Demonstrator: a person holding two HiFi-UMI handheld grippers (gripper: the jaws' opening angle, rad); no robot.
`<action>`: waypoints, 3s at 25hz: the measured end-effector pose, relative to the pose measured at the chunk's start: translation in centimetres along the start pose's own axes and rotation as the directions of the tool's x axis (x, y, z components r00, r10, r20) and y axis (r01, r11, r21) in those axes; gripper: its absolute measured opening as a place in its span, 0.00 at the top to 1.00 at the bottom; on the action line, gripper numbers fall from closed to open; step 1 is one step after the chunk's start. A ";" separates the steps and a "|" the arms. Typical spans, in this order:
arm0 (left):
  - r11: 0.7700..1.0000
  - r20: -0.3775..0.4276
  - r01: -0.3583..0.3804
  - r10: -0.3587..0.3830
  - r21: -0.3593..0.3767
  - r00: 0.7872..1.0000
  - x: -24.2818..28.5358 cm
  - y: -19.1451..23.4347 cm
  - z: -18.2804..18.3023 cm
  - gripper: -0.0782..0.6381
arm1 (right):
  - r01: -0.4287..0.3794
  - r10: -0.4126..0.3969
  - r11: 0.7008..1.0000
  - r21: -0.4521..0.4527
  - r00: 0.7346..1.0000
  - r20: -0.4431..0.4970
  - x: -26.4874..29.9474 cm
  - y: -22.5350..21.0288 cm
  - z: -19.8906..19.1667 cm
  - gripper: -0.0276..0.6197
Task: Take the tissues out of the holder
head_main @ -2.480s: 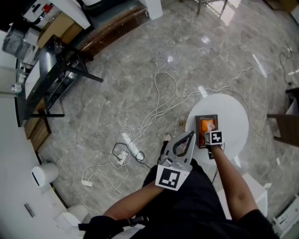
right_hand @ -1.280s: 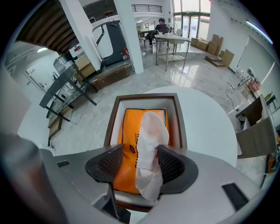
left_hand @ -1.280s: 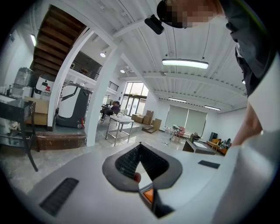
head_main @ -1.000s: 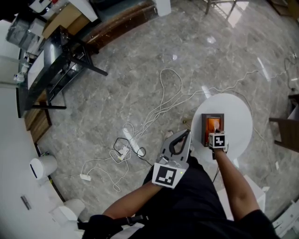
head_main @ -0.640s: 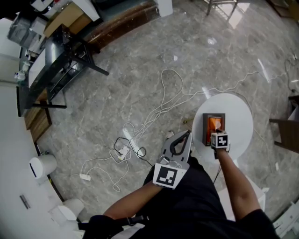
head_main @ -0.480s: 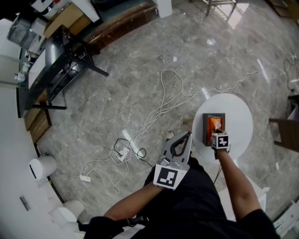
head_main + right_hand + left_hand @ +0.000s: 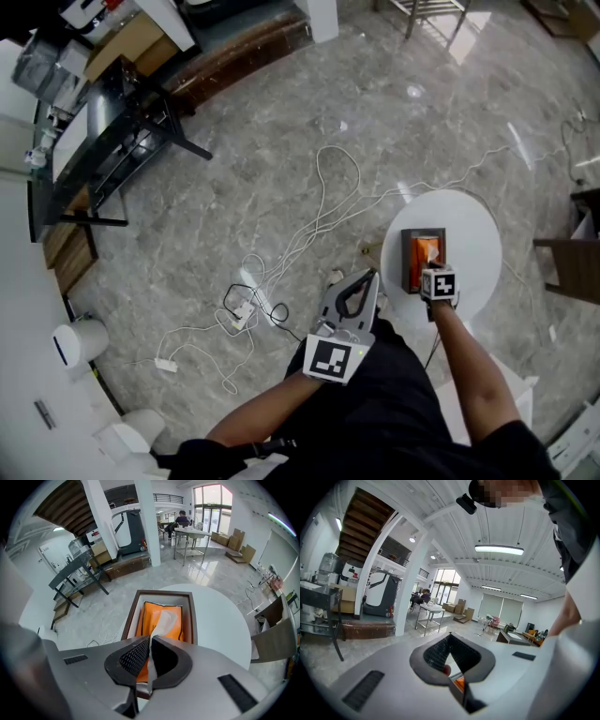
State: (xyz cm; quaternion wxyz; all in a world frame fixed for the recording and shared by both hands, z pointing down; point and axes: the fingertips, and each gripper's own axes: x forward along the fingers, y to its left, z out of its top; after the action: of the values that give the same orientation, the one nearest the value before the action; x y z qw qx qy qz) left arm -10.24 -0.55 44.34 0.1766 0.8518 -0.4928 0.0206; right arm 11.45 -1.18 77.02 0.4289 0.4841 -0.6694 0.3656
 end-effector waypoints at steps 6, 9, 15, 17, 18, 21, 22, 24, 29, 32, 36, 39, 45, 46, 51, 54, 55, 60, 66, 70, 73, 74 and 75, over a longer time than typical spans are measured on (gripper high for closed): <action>1.000 0.012 0.011 -0.011 -0.002 1.000 -0.3 -0.1 0.4 0.89 | 0.025 -0.025 1.000 0.007 0.999 0.029 -1.2 -0.2 0.6 0.93; 1.000 0.014 0.022 -0.022 -0.008 1.000 -0.3 -0.4 0.4 0.89 | 0.017 -0.017 1.000 -0.007 0.999 0.036 -1.6 0.2 1.0 0.93; 0.999 0.037 0.032 -0.032 -0.013 0.999 -0.2 -0.3 1.1 0.89 | 0.031 -0.029 0.999 -0.043 0.999 0.042 -2.3 0.5 1.3 0.93; 0.999 0.038 0.034 -0.033 -0.018 0.999 -0.1 -0.2 1.2 0.89 | 0.029 -0.028 0.999 -0.032 0.999 0.037 -2.7 0.6 1.4 0.93; 0.999 0.040 0.039 -0.038 -0.018 0.998 0.0 -0.2 1.3 0.89 | 0.031 -0.030 0.999 -0.022 0.999 0.033 -2.9 0.6 1.4 0.93; 0.998 0.049 0.057 -0.056 -0.022 0.997 0.5 -0.2 1.7 0.89 | 0.038 -0.038 0.999 -0.010 0.998 0.049 -3.4 0.5 1.7 0.93; 0.998 0.050 0.063 -0.062 -0.025 0.997 0.7 -0.2 1.8 0.89 | 0.042 -0.041 0.999 -0.009 0.998 0.053 -3.6 0.6 1.8 0.93; 0.997 0.049 0.077 -0.076 -0.032 0.996 1.1 -0.3 1.9 0.89 | 0.048 -0.047 0.999 -0.015 0.998 0.048 -4.0 0.6 1.7 0.93; 0.992 0.061 0.122 -0.120 -0.035 0.991 1.9 -0.5 2.4 0.89 | 0.068 -0.068 0.998 -0.014 0.997 0.040 -5.5 0.6 2.2 0.93; 0.990 0.070 0.133 -0.130 -0.040 0.989 2.0 -0.3 2.7 0.89 | 0.077 -0.078 0.997 0.025 0.997 0.029 -5.9 0.5 2.0 0.93; 0.988 0.064 0.147 -0.144 -0.047 0.988 1.8 0.2 2.8 0.89 | 0.071 -0.072 0.997 0.030 0.997 0.037 -5.8 0.9 2.0 0.93; 0.985 0.046 0.172 -0.171 -0.022 0.984 1.6 0.0 2.4 0.89 | 0.085 -0.086 0.996 0.025 0.995 0.055 -6.0 1.1 2.4 0.93; 0.985 0.029 0.173 -0.173 0.003 0.984 1.4 -0.2 1.5 0.89 | 0.066 -0.063 0.998 -0.025 0.993 0.099 -6.3 1.3 3.5 0.93; 0.985 0.030 0.173 -0.173 0.009 0.984 1.4 -0.4 1.6 0.89 | 0.055 -0.051 0.998 -0.033 0.993 0.106 -6.4 1.4 3.5 0.93; 0.987 0.043 0.161 -0.162 0.026 0.986 2.0 -2.2 1.9 0.89 | 0.028 -0.024 0.999 -0.034 0.991 0.130 -7.2 0.9 3.0 0.94; 0.989 0.049 0.149 -0.150 0.027 0.987 2.3 -3.3 1.9 0.89 | 0.006 -0.005 1.000 -0.001 0.991 0.132 -7.6 0.6 1.8 0.94; 0.989 0.050 0.143 -0.144 0.027 0.988 2.4 -3.5 1.8 0.89 | 0.003 -0.004 1.000 0.008 0.991 0.133 -7.7 0.5 1.6 0.94; 0.991 0.065 0.127 -0.129 0.031 0.990 3.0 -4.8 1.7 0.89 | 0.001 -0.005 1.000 0.028 0.989 0.150 -8.7 -0.4 1.5 0.94; 0.993 0.069 0.093 -0.097 0.066 0.993 3.3 -5.5 1.7 0.89 | -0.014 0.012 1.000 0.013 0.986 0.163 -9.3 -0.5 1.7 0.94; 0.994 0.081 0.078 -0.085 0.080 0.993 3.4 -6.2 1.8 0.89 | -0.010 0.012 1.000 -0.019 0.988 0.153 -9.6 -1.1 1.8 0.94; 0.994 0.084 0.077 -0.084 0.077 0.993 3.8 -6.6 1.7 0.89 | -0.010 0.014 1.000 -0.026 0.988 0.152 -10.0 -1.8 2.0 0.94; 0.994 0.085 0.075 -0.082 0.078 0.993 3.9 -6.8 1.6 0.89 | -0.019 0.022 1.000 -0.019 0.987 0.157 -10.1 -1.9 2.0 0.94; 0.994 0.084 0.074 -0.080 0.076 0.993 4.0 -7.1 1.5 0.89 | -0.032 0.034 0.999 -0.011 0.986 0.165 -10.2 -1.9 2.0 0.94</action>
State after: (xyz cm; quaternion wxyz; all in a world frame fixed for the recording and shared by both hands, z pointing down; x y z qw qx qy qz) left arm -2.39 -1.16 41.75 0.1244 0.8761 -0.4657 -0.0054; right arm 14.53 -0.12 66.96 0.3679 0.4998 -0.7119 0.3288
